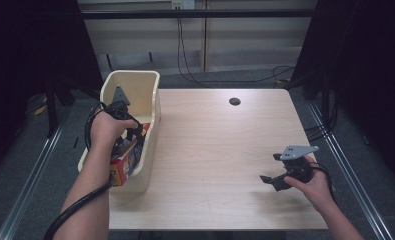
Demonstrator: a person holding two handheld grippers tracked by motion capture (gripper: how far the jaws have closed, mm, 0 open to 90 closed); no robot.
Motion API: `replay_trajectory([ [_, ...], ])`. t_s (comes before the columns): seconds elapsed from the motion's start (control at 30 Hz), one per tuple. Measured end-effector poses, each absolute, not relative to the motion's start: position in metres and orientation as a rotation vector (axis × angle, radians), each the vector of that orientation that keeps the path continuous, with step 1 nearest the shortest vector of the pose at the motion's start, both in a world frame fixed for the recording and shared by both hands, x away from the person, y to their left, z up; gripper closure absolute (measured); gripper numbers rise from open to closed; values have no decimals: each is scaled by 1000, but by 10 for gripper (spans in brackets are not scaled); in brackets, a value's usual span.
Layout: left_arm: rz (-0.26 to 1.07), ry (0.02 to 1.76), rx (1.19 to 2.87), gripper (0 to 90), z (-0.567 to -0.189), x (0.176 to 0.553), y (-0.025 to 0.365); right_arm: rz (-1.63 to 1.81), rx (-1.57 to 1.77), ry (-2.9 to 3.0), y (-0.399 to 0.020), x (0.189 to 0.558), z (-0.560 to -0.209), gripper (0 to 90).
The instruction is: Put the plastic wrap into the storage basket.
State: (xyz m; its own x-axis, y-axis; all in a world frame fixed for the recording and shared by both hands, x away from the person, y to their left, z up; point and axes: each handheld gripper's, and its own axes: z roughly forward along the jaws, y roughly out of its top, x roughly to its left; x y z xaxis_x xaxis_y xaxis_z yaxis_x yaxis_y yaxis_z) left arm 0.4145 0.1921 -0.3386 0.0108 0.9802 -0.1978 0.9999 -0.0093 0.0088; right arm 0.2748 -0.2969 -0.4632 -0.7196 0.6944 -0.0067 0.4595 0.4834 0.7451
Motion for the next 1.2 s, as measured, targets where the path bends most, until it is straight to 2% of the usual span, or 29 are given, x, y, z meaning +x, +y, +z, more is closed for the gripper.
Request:
replay_trajectory([
  [0.5,-194,2092,2098,385,-341,414,193,1079,971,2426,-296,275,-463,53],
  [0.8,-201,2062,2088,380,-329,414,198,1077,976,2422,-297,275,-462,53],
  [0.83,-181,2090,2039,376,-329,414,196,1077,976,2422,-298,275,-462,53],
  [1.2,-149,1994,2023,259,-309,413,190,1081,970,2416,-297,274,-461,53],
])
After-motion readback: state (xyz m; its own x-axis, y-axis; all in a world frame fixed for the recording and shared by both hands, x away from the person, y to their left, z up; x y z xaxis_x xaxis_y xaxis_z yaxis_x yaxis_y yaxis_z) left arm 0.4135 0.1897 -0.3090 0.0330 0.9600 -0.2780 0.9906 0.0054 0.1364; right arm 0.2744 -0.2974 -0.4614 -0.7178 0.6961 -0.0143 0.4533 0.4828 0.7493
